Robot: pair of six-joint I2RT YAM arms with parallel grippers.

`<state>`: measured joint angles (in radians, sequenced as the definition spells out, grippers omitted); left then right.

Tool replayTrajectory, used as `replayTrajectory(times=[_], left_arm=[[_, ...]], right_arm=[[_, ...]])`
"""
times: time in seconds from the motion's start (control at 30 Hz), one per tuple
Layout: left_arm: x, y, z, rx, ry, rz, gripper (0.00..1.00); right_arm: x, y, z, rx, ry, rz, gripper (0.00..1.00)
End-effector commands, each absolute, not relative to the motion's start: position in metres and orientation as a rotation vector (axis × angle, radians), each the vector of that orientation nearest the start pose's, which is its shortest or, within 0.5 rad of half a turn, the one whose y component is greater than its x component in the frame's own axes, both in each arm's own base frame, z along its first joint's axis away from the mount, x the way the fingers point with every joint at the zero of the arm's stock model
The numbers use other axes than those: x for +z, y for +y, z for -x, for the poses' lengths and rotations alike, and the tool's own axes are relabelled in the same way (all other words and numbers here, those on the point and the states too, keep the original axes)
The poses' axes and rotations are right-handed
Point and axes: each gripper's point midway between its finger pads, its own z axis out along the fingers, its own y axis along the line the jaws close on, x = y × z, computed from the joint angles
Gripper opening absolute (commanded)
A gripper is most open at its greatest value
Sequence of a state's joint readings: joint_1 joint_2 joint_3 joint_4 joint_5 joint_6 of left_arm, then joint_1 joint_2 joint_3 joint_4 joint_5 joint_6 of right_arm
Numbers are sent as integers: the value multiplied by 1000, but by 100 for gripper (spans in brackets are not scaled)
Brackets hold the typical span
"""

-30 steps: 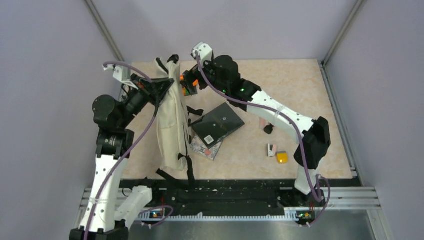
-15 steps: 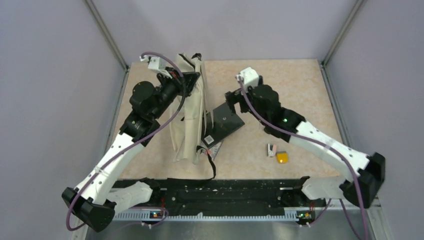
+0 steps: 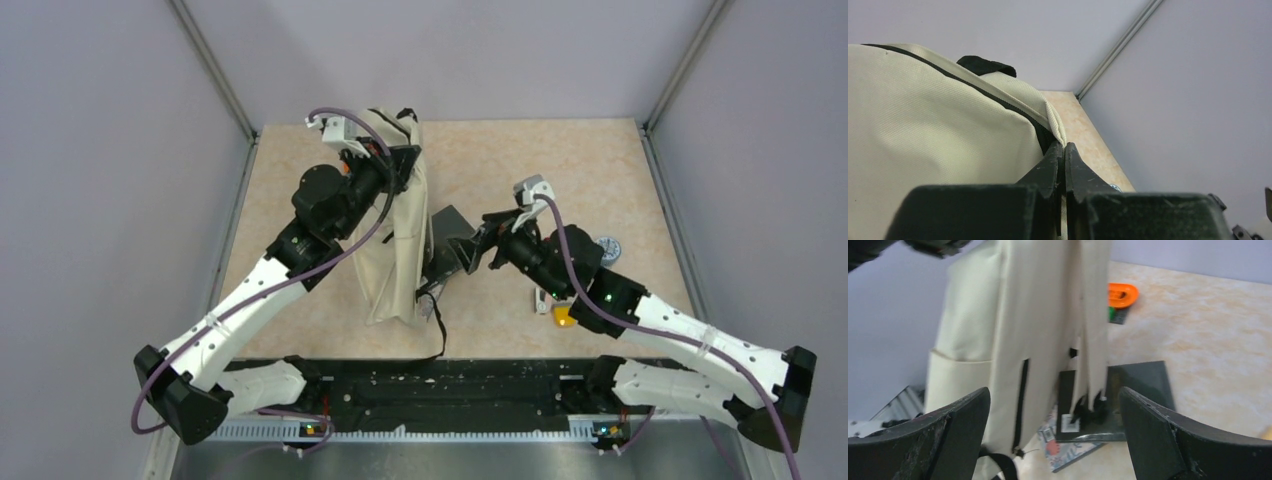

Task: Pack the student bag
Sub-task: Adjust the student bag at the center of the board.

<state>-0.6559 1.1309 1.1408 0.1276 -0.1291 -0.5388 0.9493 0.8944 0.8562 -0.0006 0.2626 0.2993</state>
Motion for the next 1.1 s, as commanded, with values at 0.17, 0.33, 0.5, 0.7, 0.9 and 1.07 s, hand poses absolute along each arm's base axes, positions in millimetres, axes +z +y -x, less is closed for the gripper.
replayTrajectory(times=[0.17,0.33,0.5,0.7,0.9,1.07], left_arm=[[435,-242,-329,-883,1413,88,0],[431,-240,-330,-861,1418,86,0],[426,-239,-333,-825,1426,73,0],[421,-231,-337,-753,1425,67,0],[414,-223,-343,-664,1424,54,0],[414,-223,-341,-680,1421,57,0]], right_arm=[[338,337,-192,921,1555,493,96],[332,363,-189,930,1560,540,97],[319,378,-199,882,1603,537,97],[330,375,-197,916,1581,505,97],[342,372,-189,973,1560,490,97],[317,372,-208,849,1618,457,99]])
